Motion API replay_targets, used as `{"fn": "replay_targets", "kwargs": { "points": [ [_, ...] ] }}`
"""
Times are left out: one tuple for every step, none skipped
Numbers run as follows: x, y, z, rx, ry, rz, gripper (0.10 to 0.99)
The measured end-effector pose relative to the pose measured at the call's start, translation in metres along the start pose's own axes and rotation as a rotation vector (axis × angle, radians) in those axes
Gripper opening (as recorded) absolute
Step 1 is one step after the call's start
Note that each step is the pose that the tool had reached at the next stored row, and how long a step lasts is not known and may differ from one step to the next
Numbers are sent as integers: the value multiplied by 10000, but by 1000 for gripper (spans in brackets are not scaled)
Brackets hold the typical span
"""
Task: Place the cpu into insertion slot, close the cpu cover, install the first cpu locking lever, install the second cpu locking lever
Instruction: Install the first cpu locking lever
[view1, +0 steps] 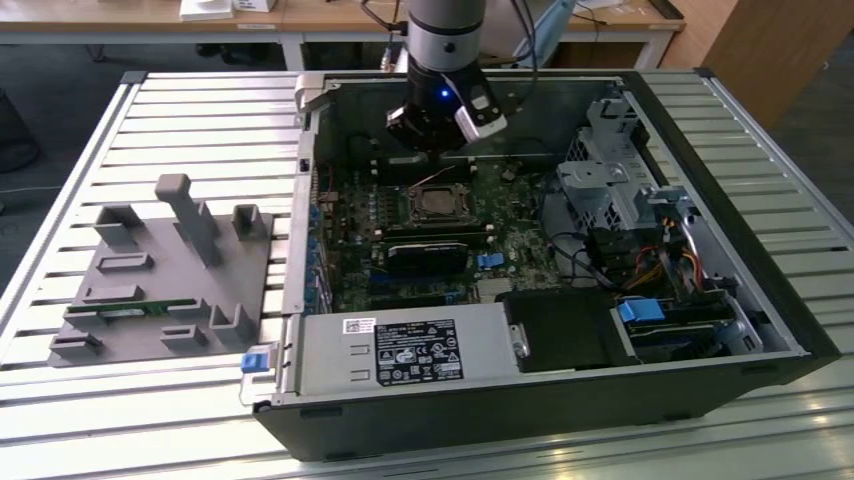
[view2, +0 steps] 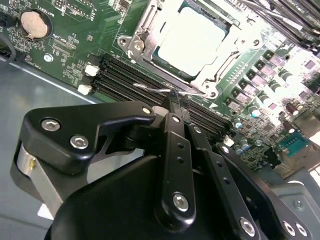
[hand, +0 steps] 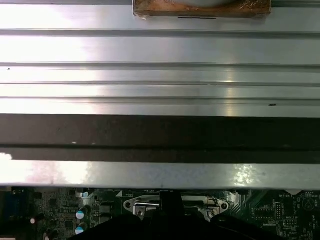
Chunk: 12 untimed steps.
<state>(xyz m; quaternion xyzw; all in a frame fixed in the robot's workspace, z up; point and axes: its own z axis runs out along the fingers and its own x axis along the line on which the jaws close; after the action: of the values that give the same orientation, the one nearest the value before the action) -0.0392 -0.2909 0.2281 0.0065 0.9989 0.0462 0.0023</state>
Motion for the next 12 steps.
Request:
{"fn": "replay_targets", "kwargs": {
  "points": [
    [-7,1,4,0,0,0,118],
    [-14,3,7,0,0,0,118],
    [-21,4,12,2,0,0,118],
    [-25,5,18,1,0,0,118],
    [-29,6,25,2,1,0,118],
    [-33,8,31,3,1,0,118],
    [-37,10,36,3,2,1,118],
    [-42,13,42,2,1,1,118],
    [-46,15,48,2,1,0,118],
    [-49,16,54,0,0,1,118],
    [-51,17,59,1,0,1,118],
    [-54,19,63,2,1,1,118]
  ]
}}
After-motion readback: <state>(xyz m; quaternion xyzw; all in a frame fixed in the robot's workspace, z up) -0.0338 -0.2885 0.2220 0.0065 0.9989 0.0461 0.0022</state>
